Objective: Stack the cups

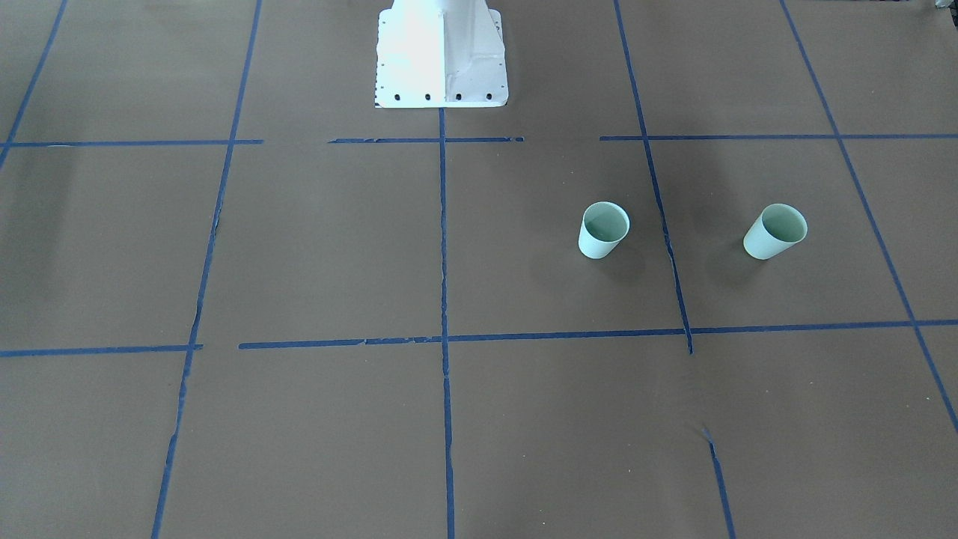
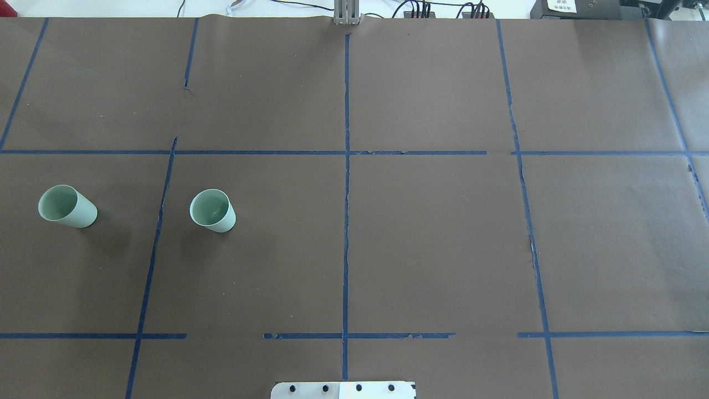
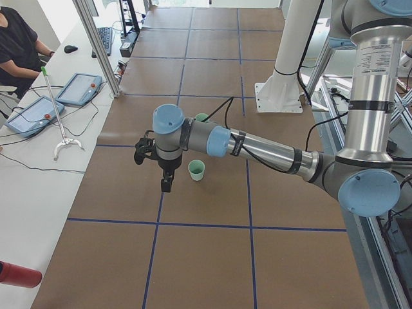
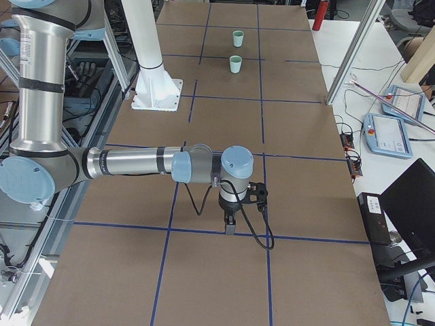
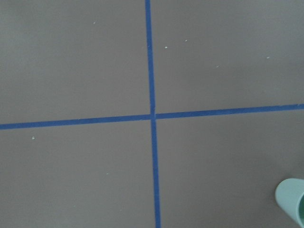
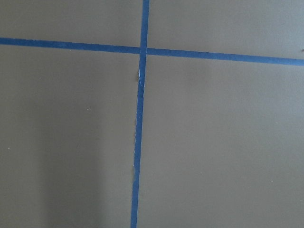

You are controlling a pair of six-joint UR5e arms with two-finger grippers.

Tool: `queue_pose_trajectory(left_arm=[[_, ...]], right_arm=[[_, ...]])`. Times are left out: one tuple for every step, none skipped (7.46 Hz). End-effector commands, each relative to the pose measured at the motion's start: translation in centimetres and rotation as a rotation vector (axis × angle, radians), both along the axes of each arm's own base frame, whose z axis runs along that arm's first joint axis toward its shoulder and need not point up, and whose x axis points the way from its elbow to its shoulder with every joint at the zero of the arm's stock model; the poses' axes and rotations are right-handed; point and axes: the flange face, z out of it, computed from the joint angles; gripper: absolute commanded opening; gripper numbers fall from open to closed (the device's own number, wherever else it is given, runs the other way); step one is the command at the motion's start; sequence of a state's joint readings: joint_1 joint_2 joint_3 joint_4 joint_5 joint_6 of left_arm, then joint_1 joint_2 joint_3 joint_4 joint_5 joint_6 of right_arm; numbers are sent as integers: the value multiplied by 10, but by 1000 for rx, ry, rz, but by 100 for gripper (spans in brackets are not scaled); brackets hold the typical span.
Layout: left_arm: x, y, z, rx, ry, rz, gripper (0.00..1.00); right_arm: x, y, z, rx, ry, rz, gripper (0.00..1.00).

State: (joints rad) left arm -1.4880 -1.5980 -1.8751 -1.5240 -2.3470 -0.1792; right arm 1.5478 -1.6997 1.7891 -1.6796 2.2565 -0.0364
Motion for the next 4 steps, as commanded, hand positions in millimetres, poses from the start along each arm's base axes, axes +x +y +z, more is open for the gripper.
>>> queue_pose_trajectory(left_arm=[[25,9,-31,32,16,16,100],[35,3,-16,9,20,39,100],[55,-1,-15,40,18,76,100],[70,1,-12,41,5,87,100]], right_arm=[[0,0,0,0,0,0,100],[0,0,0,-1,0,1,100],[0,0,0,1,0,0,100],[0,0,0,1,0,0,100]])
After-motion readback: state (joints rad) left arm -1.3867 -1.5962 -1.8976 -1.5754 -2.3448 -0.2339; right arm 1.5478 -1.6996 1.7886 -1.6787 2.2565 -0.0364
